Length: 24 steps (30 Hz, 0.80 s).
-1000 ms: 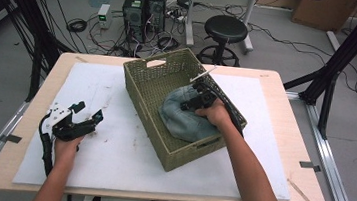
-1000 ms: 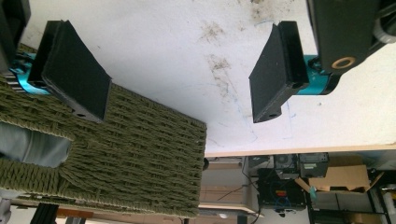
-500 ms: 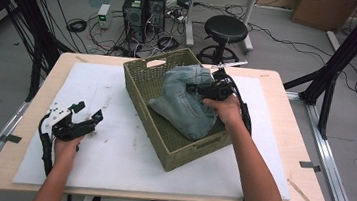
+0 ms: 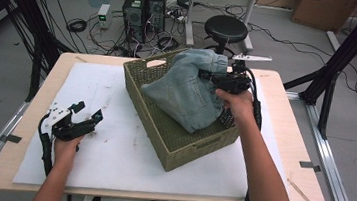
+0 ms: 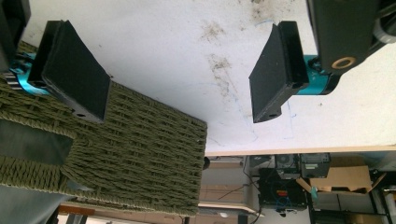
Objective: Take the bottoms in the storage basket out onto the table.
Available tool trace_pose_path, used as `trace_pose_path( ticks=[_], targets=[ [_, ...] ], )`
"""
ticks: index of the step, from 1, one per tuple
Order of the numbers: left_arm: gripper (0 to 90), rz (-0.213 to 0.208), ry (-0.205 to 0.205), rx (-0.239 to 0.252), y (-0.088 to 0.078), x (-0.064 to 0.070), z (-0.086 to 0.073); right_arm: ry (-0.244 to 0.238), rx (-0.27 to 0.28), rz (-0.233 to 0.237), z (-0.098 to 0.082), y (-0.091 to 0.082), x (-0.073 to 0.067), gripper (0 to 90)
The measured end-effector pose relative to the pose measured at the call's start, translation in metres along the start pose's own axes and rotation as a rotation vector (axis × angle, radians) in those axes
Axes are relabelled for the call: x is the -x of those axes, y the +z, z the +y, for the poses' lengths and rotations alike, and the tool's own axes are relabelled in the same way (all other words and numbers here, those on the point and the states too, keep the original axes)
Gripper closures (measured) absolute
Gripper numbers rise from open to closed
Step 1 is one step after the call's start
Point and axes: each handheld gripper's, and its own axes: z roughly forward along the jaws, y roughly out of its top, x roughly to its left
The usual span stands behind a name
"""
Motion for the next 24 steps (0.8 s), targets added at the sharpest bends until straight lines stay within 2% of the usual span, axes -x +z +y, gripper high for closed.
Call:
trace_pose_path(
  ticks=[3,8,11,12,18,24],
  targets=[
    [20.6,0.001,0.000,0.002,0.000,0.000,0.000,0.010,0.044,0.005,0.009,-0.013,0.000,72.3],
    [20.7,0.002,-0.005,0.003,0.000,0.000,0.000,0.037,0.160,0.032,0.020,-0.032,0.000,72.3],
    [20.7,0.000,-0.003,0.000,0.000,0.000,0.000,0.050,0.188,0.033,0.022,-0.038,0.001,72.3],
    [20.6,0.001,-0.004,0.002,0.000,0.000,0.000,0.046,0.215,0.024,0.026,-0.044,0.000,72.2],
    [20.7,0.000,-0.003,0.001,0.000,0.000,0.000,0.017,0.272,-0.007,0.040,-0.064,-0.005,72.2],
    [20.7,-0.001,-0.003,0.002,0.000,0.000,0.000,0.009,0.378,-0.090,0.054,-0.105,-0.003,72.2]
  ],
)
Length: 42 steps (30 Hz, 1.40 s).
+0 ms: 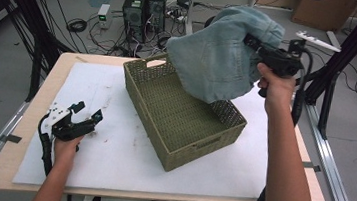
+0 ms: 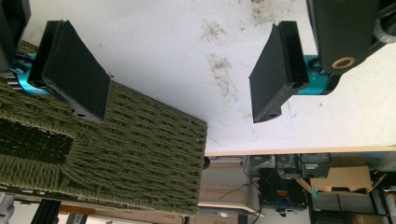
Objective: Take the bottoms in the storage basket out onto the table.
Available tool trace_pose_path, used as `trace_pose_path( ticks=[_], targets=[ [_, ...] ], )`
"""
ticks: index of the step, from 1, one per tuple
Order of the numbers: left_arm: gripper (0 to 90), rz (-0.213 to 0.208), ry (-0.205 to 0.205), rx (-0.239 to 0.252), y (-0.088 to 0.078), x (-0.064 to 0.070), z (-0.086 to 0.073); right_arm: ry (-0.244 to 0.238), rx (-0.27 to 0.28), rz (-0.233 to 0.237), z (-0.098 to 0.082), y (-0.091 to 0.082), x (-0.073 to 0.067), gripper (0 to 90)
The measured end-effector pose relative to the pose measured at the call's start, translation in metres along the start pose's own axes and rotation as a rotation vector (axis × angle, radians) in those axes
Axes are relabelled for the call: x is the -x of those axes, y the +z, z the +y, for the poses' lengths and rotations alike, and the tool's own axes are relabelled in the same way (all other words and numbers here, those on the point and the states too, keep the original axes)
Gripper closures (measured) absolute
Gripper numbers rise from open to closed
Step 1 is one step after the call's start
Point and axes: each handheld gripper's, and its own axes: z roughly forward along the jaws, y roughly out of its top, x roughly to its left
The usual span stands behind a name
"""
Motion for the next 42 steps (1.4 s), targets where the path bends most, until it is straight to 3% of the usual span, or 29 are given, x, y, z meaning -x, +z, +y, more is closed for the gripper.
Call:
trace_pose_path(
  ticks=[8,13,14,15,17,18,23,27,28,29,33,37,38,39,42],
  targets=[
    [20.7,0.001,-0.003,0.000,0.000,0.000,0.000,0.001,0.131,-0.161,0.022,-0.059,0.015,72.0],
    [20.6,0.001,0.001,-0.001,0.000,0.001,0.000,-0.020,0.129,-0.286,0.023,-0.093,0.027,71.9],
    [20.7,0.001,0.001,-0.001,0.000,0.001,0.000,-0.020,0.129,-0.286,0.023,-0.093,0.027,71.9],
    [20.7,0.002,0.002,-0.001,0.000,0.001,0.000,-0.037,0.103,-0.336,0.019,-0.103,0.032,71.9],
    [20.7,0.003,0.003,-0.001,0.000,0.001,0.000,-0.038,0.094,-0.354,0.016,-0.108,0.034,71.9],
    [20.7,0.004,0.004,-0.002,0.000,0.001,0.000,-0.041,0.075,-0.385,0.009,-0.115,0.040,71.8],
    [20.7,0.005,0.005,-0.002,0.000,0.001,0.000,-0.047,-0.016,-0.444,-0.012,-0.123,0.053,71.7],
    [20.7,0.004,0.007,-0.003,0.000,0.001,0.000,-0.055,-0.121,-0.453,-0.035,-0.120,0.063,71.4],
    [20.7,0.003,0.008,-0.003,0.000,0.001,0.000,-0.055,-0.121,-0.453,-0.035,-0.120,0.063,71.4],
    [20.7,0.003,0.007,-0.003,0.000,0.001,0.000,-0.066,-0.187,-0.465,-0.047,-0.115,0.068,71.1],
    [20.7,0.005,0.008,-0.001,0.001,0.002,0.000,-0.048,-0.328,-0.461,-0.075,-0.099,0.078,70.2],
    [20.7,0.005,0.014,-0.004,0.000,0.002,0.000,-0.055,-0.434,-0.442,-0.098,-0.078,0.083,69.8],
    [20.7,0.005,0.014,-0.004,0.000,0.002,0.000,-0.055,-0.434,-0.442,-0.098,-0.078,0.083,69.8],
    [20.7,0.005,0.014,-0.004,0.000,0.002,0.000,-0.097,-0.515,-0.458,-0.106,-0.065,0.084,69.6],
    [20.7,0.004,0.014,-0.003,0.000,0.002,0.000,-0.091,-0.566,-0.458,-0.121,-0.050,0.090,69.5]
  ],
)
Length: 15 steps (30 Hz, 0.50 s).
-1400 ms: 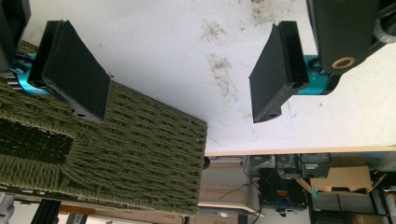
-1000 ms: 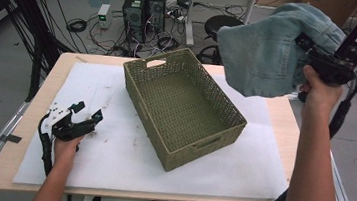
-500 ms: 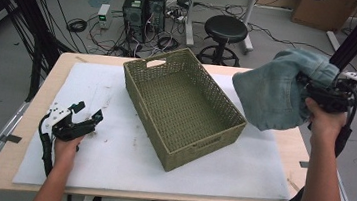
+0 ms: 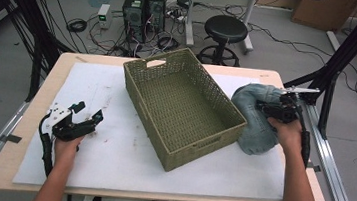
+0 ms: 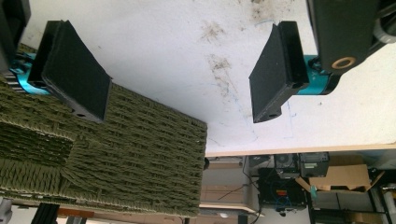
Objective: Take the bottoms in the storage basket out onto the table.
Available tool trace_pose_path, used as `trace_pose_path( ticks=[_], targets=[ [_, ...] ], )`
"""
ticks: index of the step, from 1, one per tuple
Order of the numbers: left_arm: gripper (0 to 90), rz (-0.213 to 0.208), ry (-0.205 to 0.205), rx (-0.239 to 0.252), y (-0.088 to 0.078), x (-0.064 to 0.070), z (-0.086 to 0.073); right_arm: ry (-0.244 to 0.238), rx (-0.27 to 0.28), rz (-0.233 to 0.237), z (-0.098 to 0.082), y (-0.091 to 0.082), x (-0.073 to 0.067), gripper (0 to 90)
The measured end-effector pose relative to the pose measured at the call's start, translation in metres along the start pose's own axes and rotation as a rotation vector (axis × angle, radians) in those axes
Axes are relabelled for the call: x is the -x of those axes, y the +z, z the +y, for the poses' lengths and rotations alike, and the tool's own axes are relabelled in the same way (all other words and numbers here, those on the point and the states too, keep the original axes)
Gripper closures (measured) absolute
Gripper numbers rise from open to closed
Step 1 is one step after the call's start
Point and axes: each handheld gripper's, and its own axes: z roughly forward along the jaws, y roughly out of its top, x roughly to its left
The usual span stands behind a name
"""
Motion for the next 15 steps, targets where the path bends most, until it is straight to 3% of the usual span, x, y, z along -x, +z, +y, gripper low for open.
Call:
trace_pose_path(
  ticks=[3,7,9,14,15],
  targets=[
    [20.7,-0.001,0.001,0.000,0.000,0.000,0.000,0.027,-0.027,0.016,-0.010,0.018,0.002,69.3],
    [20.7,-0.002,0.002,-0.001,0.000,0.000,0.000,0.081,-0.004,0.038,-0.023,0.028,0.008,67.6],
    [20.7,-0.003,0.003,0.000,0.000,0.000,0.000,0.088,0.007,0.029,-0.023,0.025,0.009,61.2],
    [20.7,-0.005,0.005,-0.001,0.000,0.000,0.000,0.054,0.055,-0.039,-0.021,0.006,0.008,37.4],
    [20.6,-0.004,0.003,0.000,0.000,0.000,0.000,0.049,0.070,-0.048,-0.022,0.000,0.007,36.7]
  ],
)
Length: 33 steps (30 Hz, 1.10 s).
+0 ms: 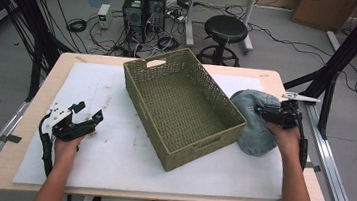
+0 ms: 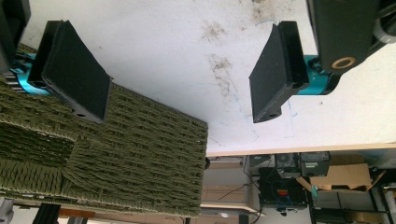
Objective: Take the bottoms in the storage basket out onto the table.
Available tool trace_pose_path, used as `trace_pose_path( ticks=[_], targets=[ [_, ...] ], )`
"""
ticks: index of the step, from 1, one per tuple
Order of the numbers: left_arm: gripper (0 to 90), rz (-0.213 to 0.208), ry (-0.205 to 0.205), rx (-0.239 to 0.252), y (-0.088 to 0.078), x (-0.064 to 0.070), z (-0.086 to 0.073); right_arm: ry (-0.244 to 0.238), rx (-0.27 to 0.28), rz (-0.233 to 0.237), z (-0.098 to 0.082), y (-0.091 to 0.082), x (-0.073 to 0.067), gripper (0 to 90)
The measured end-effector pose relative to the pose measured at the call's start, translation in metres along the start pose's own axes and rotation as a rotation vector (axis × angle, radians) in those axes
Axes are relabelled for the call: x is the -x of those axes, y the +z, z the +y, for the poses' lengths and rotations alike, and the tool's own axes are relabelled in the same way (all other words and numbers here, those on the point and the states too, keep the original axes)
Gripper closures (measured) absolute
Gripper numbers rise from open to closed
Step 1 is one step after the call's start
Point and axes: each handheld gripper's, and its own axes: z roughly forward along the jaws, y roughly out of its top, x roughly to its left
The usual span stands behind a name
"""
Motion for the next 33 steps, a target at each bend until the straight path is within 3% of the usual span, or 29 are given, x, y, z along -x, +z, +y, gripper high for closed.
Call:
trace_pose_path(
  ticks=[2,8,10,13,15,17,18,23,28,33],
  targets=[
    [20.7,0.005,-0.007,0.003,0.000,0.000,0.000,-0.011,0.017,0.003,0.000,-0.011,0.001,31.6],
    [20.2,0.011,-0.017,0.004,0.000,-0.001,0.000,-0.052,0.039,0.013,-0.004,-0.038,0.000,28.7],
    [20.2,0.010,-0.016,0.005,0.000,-0.001,0.000,-0.066,0.035,0.047,-0.005,-0.043,-0.001,27.4],
    [20.2,0.011,-0.018,0.006,0.000,-0.001,0.000,-0.080,-0.007,0.079,0.000,-0.033,-0.003,26.7],
    [20.3,0.013,-0.018,0.005,0.000,-0.001,0.000,-0.120,-0.067,0.091,0.008,-0.024,-0.009,25.9],
    [20.2,0.012,-0.018,0.004,0.000,-0.001,0.000,-0.180,-0.147,0.043,0.020,-0.020,-0.014,25.9],
    [20.3,0.012,-0.022,0.003,0.000,-0.002,0.000,-0.188,-0.159,0.030,0.025,-0.022,-0.013,25.9],
    [20.3,0.017,-0.042,0.010,0.000,-0.003,0.000,-0.108,-0.119,0.048,0.023,-0.048,0.003,26.5],
    [20.2,0.018,-0.036,0.006,0.000,-0.003,0.000,-0.003,-0.133,0.143,0.007,-0.062,0.022,26.5],
    [20.3,0.018,-0.039,0.009,-0.001,-0.003,0.000,-0.017,-0.141,0.091,0.004,-0.078,0.029,26.0]
  ],
)
